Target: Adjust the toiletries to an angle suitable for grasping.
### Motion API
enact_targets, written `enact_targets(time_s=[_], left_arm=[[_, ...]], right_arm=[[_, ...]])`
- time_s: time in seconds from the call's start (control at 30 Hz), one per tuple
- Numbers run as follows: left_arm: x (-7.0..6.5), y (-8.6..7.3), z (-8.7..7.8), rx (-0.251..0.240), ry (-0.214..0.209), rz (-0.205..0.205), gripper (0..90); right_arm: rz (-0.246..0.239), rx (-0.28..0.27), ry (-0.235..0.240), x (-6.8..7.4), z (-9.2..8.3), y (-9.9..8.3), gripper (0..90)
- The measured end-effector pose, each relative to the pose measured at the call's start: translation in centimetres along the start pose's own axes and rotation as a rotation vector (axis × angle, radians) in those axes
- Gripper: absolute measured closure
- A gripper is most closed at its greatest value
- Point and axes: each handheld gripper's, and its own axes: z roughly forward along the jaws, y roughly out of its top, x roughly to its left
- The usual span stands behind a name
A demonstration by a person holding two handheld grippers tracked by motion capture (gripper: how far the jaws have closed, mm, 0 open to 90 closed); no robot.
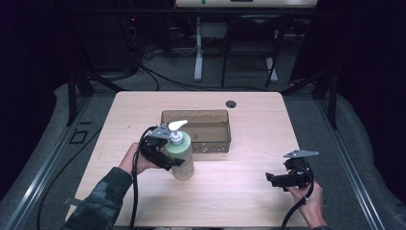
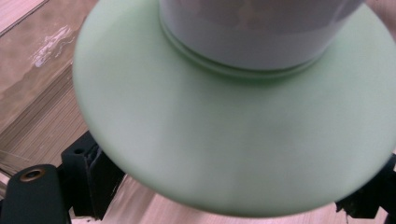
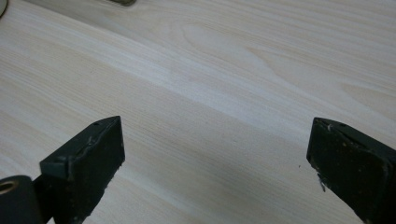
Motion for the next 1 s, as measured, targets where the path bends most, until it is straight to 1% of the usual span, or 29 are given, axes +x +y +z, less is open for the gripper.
enact_targets(time_s=[0.1, 0.2, 0.3, 0.33, 0.5, 0.6, 0.7, 0.73, 0.87, 0.93, 0.97, 1.0], left_arm=[[0.3, -0.2, -0.2, -0.003, 0.000, -0.003, 12.1], [0.6, -0.3, -0.4, 0.002, 0.001, 0.001, 12.1], [1.0, -0.6, -0.6, -0.002, 0.001, -0.007, 12.1], [1.2, -0.6, -0.8, -0.003, 0.006, -0.014, 12.1], [1.5, -0.9, -1.1, 0.006, 0.014, -0.020, 12.0], [1.8, -1.1, -1.3, 0.006, 0.018, -0.016, 12.0], [2.1, -1.2, -1.5, 0.004, 0.026, -0.015, 12.0], [2.1, -1.3, -1.5, -0.001, 0.030, -0.021, 12.0], [2.3, -1.3, -1.6, 0.004, 0.042, -0.017, 12.0], [2.3, -1.4, -1.6, 0.002, 0.052, -0.028, 11.9], [2.4, -1.4, -1.6, 0.009, 0.055, -0.028, 11.9], [2.4, -1.3, -1.6, 0.007, 0.057, -0.037, 11.8]], right_arm=[[-0.004, 0.000, -0.003, 0.1, 0.0, 0.0, 3.7], [0.003, 0.005, -0.004, 0.1, 0.0, 0.0, 3.7], [0.003, 0.009, -0.008, 0.0, 0.0, 0.0, 3.8], [0.003, 0.007, -0.008, 0.0, 0.0, 0.0, 3.9], [-0.008, 0.006, -0.007, 0.1, 0.1, 0.0, 3.8], [-0.008, 0.008, -0.008, 0.2, 0.1, 0.0, 3.8], [-0.008, 0.010, -0.008, 0.2, 0.2, 0.0, 3.8], [-0.013, 0.007, -0.010, 0.1, 0.2, 0.0, 3.8], [-0.011, 0.012, -0.008, 0.1, 0.3, 0.0, 3.8], [-0.010, 0.011, -0.010, 0.2, 0.2, 0.0, 3.8], [-0.011, 0.011, -0.009, 0.2, 0.2, 0.1, 3.8], [-0.011, 0.009, -0.006, 0.2, 0.2, 0.1, 3.8]])
